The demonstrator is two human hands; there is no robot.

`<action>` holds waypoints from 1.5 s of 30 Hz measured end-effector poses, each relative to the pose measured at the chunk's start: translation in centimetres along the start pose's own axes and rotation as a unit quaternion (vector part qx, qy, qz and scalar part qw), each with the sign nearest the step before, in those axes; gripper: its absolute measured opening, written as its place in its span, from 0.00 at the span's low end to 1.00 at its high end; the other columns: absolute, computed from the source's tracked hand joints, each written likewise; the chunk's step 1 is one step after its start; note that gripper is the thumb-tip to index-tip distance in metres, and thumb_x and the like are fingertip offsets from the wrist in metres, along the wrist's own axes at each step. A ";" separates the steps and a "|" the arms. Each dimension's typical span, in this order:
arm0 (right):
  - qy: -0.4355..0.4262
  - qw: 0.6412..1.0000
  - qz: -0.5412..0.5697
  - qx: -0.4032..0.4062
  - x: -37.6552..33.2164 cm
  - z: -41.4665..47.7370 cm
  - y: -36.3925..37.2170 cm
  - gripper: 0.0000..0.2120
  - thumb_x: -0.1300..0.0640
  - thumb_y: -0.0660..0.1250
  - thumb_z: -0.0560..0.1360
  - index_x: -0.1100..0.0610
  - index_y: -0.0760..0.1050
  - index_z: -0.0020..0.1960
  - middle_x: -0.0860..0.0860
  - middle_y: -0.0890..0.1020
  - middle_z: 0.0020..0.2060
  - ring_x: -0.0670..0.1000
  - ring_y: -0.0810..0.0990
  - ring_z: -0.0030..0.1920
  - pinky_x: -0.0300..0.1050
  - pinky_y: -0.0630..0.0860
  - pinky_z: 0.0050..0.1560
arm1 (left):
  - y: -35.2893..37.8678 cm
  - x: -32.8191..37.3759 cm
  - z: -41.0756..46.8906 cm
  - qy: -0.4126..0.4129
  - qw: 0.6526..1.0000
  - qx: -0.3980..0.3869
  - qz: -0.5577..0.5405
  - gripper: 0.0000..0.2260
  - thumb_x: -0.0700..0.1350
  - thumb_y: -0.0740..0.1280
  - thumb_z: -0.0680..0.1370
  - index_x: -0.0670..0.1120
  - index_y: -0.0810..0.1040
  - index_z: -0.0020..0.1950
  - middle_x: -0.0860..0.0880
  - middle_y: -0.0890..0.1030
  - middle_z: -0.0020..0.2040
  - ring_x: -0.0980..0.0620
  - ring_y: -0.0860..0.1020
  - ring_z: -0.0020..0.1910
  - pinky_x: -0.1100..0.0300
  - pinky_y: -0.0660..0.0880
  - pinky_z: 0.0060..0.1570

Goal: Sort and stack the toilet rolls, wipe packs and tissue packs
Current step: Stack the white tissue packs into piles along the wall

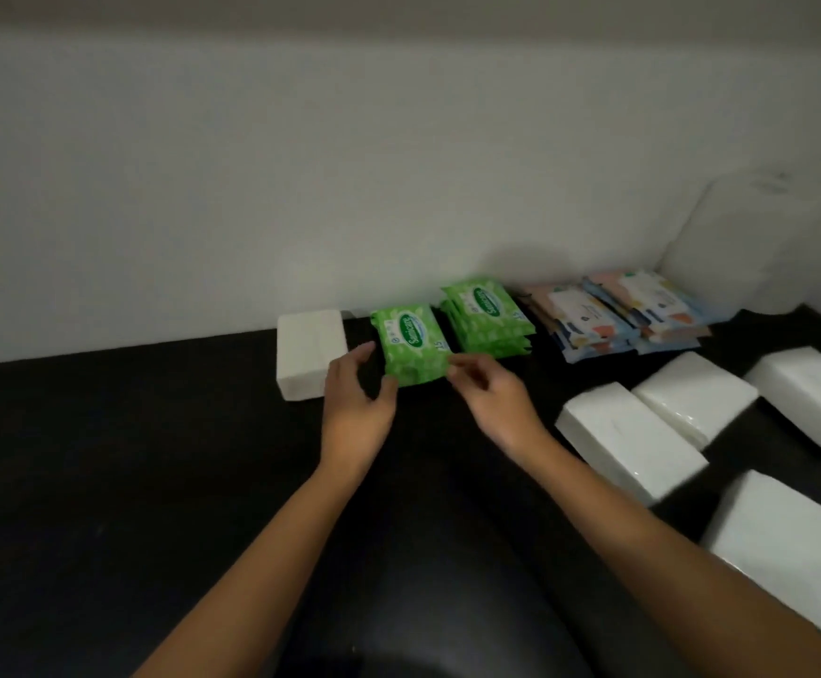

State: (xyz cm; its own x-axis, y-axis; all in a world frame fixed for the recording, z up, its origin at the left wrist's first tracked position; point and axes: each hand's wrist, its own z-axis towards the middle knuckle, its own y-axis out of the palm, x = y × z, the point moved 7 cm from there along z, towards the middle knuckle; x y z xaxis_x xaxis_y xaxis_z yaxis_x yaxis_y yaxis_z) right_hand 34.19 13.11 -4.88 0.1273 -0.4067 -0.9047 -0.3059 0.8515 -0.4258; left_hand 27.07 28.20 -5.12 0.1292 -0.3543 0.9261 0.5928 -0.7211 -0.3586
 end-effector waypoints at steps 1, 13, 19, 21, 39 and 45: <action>-0.003 1.000 -0.025 0.018 0.2 -0.2 -2.2 0.13 0.59 0.63 0.77 0.61 0.75 0.60 0.56 0.80 0.54 0.48 0.76 0.53 0.30 0.66 0.48 | 1.6 0.6 -0.6 0.008 1.000 -0.023 -0.001 0.19 0.41 0.65 0.76 0.46 0.69 0.68 0.48 0.71 0.66 0.53 0.70 0.66 0.65 0.64 0.61; 0.123 0.976 -0.170 0.066 8.9 -2.1 -17.6 0.17 0.58 0.62 0.78 0.59 0.70 0.66 0.58 0.76 0.62 0.57 0.73 0.63 0.45 0.67 0.63 | 17.8 2.3 -8.1 -0.102 0.943 -0.315 0.044 0.24 0.46 0.62 0.78 0.47 0.62 0.74 0.46 0.68 0.71 0.50 0.68 0.69 0.59 0.65 0.66; 0.140 0.958 -0.248 0.006 11.6 -1.8 -17.4 0.21 0.54 0.60 0.78 0.61 0.67 0.68 0.60 0.74 0.64 0.58 0.72 0.64 0.48 0.67 0.65 | 20.6 2.0 -9.5 -0.194 0.942 -0.275 -0.021 0.28 0.49 0.64 0.77 0.45 0.59 0.75 0.44 0.71 0.68 0.46 0.72 0.65 0.51 0.71 0.65; 0.130 0.957 -0.261 -0.011 11.8 -1.7 -16.6 0.24 0.51 0.60 0.78 0.59 0.65 0.70 0.59 0.73 0.65 0.58 0.72 0.65 0.50 0.68 0.65 | 20.9 2.1 -9.7 -0.217 0.941 -0.256 -0.054 0.27 0.48 0.64 0.77 0.45 0.61 0.74 0.44 0.72 0.68 0.46 0.73 0.64 0.52 0.71 0.65; -0.018 0.987 -0.058 -0.148 1.1 -2.7 -3.2 0.33 0.41 0.65 0.72 0.54 0.64 0.72 0.55 0.73 0.64 0.55 0.75 0.61 0.53 0.73 0.63 | 3.9 1.4 -9.3 -0.195 0.953 0.053 -0.224 0.20 0.48 0.67 0.74 0.53 0.70 0.66 0.47 0.70 0.67 0.47 0.75 0.61 0.44 0.75 0.59; -0.033 0.991 0.015 -0.128 -3.4 -2.4 1.1 0.21 0.56 0.64 0.76 0.60 0.69 0.68 0.56 0.75 0.63 0.54 0.74 0.62 0.42 0.71 0.58 | -2.9 1.0 -6.3 -0.195 0.946 0.068 -0.248 0.23 0.44 0.65 0.77 0.49 0.65 0.72 0.46 0.73 0.66 0.47 0.75 0.60 0.51 0.76 0.55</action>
State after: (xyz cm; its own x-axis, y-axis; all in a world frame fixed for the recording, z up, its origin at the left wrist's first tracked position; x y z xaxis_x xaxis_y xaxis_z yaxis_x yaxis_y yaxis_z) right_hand 31.16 14.59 -2.25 0.1731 -0.3525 -0.9197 -0.5387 0.7478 -0.3880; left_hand 20.45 26.14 -3.91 0.0758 0.2741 0.9587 0.7510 -0.6482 0.1260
